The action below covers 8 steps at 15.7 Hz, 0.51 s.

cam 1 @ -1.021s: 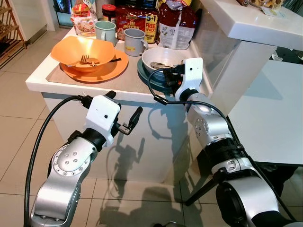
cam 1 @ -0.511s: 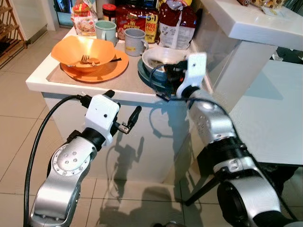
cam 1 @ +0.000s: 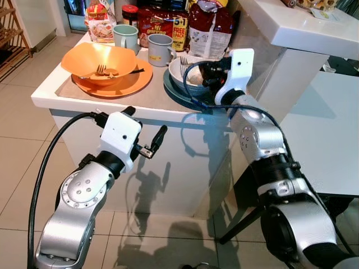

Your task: Setting the table

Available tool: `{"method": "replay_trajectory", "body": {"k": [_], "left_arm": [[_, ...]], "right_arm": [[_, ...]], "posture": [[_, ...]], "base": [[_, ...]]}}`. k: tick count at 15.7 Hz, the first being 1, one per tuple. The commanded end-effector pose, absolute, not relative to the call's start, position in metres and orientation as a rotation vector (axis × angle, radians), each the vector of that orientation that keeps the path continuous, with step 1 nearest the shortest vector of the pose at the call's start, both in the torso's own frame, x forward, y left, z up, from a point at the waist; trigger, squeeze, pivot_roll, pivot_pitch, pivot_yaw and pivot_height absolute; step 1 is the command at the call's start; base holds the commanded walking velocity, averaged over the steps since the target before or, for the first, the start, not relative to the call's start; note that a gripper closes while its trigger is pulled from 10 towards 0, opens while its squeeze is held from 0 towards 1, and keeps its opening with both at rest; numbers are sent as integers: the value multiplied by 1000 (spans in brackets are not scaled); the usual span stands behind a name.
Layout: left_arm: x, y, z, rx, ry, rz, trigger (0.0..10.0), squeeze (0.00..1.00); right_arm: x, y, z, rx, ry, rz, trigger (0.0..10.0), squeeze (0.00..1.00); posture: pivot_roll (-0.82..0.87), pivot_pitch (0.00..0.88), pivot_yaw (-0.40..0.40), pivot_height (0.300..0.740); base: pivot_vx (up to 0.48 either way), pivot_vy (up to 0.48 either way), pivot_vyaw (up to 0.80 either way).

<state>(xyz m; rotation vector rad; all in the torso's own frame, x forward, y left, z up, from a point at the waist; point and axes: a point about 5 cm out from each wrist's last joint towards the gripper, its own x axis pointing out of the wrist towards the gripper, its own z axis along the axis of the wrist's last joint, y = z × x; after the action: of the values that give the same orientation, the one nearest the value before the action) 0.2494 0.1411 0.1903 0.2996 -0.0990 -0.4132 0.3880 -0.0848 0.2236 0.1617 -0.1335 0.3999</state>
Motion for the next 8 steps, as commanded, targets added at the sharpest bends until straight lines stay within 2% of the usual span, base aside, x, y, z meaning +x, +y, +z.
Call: {"method": "replay_trajectory", "body": {"k": [1, 6, 8], "left_arm": [[251, 138, 190, 314, -99, -426, 10000, 0], [254, 140, 193, 323, -117, -401, 10000, 0], [257, 140, 195, 317, -162, -352, 10000, 0]], "right_arm": [[391, -93, 228, 179, -146, 377, 0, 0], [388, -93, 245, 255, -228, 396, 0, 0], [372, -98, 258, 314, -323, 467, 0, 0]], "posture": [[83, 0, -135, 740], [85, 0, -127, 740], [81, 0, -132, 740]], "base": [[0, 0, 0], [0, 0, 0], [0, 0, 0]]}}
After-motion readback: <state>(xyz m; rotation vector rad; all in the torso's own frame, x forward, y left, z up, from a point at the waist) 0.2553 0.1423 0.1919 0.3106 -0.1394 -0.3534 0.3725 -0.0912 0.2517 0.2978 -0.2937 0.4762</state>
